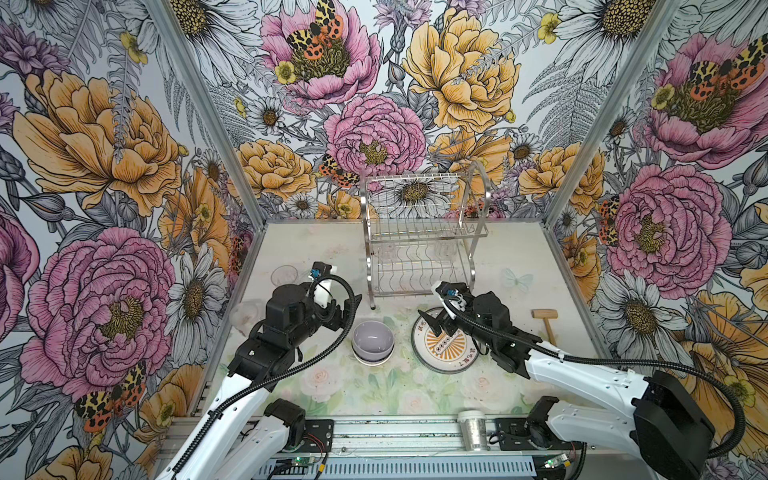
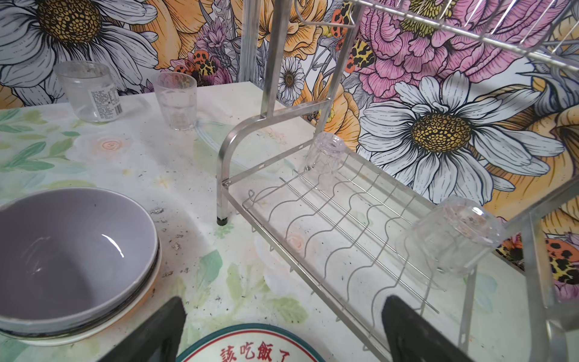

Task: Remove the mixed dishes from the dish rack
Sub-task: 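Open the left gripper and lift it away from the placed cup, then move both grippers back toward the clear cups on the rack's lower shelf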

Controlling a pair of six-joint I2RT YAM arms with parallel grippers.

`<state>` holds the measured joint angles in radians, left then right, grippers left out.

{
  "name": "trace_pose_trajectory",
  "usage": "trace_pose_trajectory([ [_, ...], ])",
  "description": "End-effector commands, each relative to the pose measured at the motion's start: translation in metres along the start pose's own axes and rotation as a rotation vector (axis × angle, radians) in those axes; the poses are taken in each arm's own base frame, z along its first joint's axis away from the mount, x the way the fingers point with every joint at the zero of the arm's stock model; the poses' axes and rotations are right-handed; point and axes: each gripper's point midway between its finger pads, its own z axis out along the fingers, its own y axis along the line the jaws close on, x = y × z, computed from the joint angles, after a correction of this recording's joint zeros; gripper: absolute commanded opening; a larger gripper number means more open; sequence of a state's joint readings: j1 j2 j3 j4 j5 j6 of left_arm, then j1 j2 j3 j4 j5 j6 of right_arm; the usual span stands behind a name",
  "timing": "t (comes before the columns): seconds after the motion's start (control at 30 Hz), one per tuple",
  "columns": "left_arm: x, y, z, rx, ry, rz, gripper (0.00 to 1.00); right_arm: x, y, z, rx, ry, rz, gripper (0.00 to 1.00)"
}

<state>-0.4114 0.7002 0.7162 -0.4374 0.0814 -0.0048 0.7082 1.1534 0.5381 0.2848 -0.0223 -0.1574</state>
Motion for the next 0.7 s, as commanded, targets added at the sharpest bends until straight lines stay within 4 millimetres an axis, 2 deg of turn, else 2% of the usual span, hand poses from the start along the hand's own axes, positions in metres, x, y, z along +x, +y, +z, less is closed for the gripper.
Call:
trace_pose_trajectory([
  [0.0, -0.008, 0.004, 0.008, -0.041, -0.080, 0.003, 0.97, -0.006, -0.006, 0.007, 0.011, -0.024, -0.042, 1.00],
  [0.13, 0.007, -0.005, 0.025, -0.014, -0.042, 0.035, 0.93, -0.002, -0.015, 0.020, 0.015, -0.013, -0.054, 1.00],
  [0.43, 0.013, -0.008, 0.067, -0.002, -0.058, 0.038, 0.81, -0.009, -0.025, 0.053, -0.021, -0.039, -0.055, 1.00],
  [0.67, 0.027, -0.010, 0.102, 0.015, -0.002, 0.034, 0.74, -0.011, -0.029, 0.076, -0.069, -0.057, -0.042, 1.00],
])
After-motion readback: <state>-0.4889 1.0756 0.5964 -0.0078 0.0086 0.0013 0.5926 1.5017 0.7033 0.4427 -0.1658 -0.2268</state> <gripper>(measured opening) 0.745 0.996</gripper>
